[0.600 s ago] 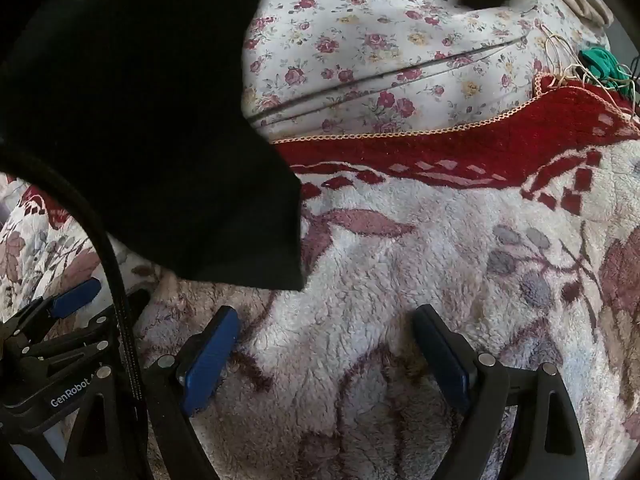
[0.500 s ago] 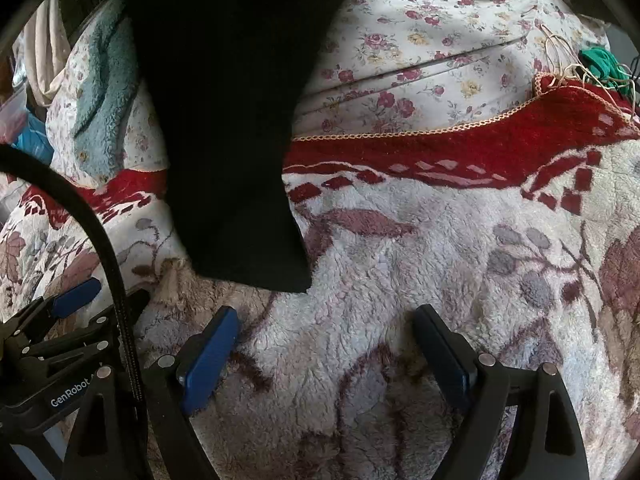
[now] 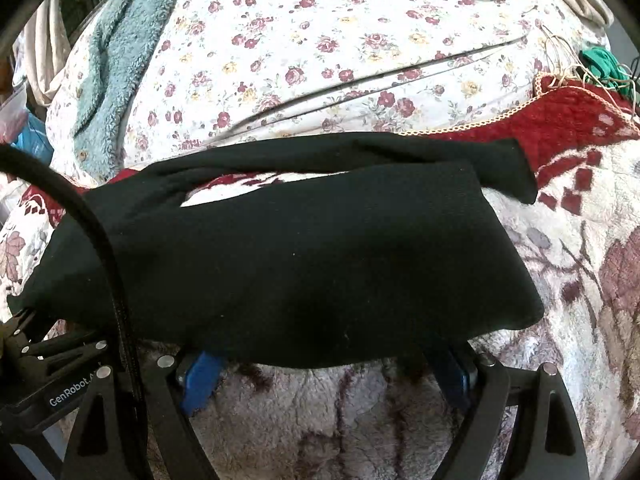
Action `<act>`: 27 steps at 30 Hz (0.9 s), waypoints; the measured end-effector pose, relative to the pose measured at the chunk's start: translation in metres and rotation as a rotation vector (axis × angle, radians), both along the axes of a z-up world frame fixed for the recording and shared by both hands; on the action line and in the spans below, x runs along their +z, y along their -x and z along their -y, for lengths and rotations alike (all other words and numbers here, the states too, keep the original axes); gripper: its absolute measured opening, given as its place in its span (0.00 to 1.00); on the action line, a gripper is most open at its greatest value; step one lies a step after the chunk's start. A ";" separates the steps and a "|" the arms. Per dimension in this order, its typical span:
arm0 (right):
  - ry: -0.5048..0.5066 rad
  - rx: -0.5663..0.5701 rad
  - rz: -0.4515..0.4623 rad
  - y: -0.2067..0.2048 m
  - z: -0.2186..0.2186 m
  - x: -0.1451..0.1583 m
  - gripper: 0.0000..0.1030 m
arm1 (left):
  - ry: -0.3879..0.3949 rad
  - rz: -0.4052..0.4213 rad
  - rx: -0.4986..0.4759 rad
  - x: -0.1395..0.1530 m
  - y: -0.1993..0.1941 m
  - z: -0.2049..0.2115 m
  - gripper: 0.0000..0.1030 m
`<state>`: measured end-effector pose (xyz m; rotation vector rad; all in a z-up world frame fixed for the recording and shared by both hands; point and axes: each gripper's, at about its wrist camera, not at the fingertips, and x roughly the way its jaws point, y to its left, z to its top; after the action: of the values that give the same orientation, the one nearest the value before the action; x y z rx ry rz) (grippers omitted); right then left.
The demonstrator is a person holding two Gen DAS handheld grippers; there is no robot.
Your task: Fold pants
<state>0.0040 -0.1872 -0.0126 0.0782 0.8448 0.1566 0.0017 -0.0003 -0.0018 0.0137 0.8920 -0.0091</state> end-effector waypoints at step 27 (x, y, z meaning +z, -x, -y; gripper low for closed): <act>-0.085 0.058 -0.013 0.001 0.006 0.008 0.84 | 0.032 0.035 -0.007 0.020 0.031 -0.021 0.73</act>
<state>0.0030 -0.1933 -0.0041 0.1343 0.8538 0.2466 -0.0295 0.0202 0.0185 -0.0123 0.8567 -0.0297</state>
